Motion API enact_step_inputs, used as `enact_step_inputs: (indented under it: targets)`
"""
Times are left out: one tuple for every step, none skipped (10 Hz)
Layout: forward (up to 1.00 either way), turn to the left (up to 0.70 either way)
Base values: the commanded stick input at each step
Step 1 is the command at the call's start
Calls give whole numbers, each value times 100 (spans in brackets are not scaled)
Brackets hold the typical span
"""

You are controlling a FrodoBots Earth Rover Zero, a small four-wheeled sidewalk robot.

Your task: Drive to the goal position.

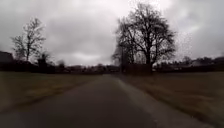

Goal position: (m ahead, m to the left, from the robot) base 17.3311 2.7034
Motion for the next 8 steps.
enact_step_inputs:
  targets:
    - [100,40]
    - [100,24]
    - [100,2]
    - [100,0]
    - [100,0]
    - [100,0]
    - [100,0]
    - [100,0]
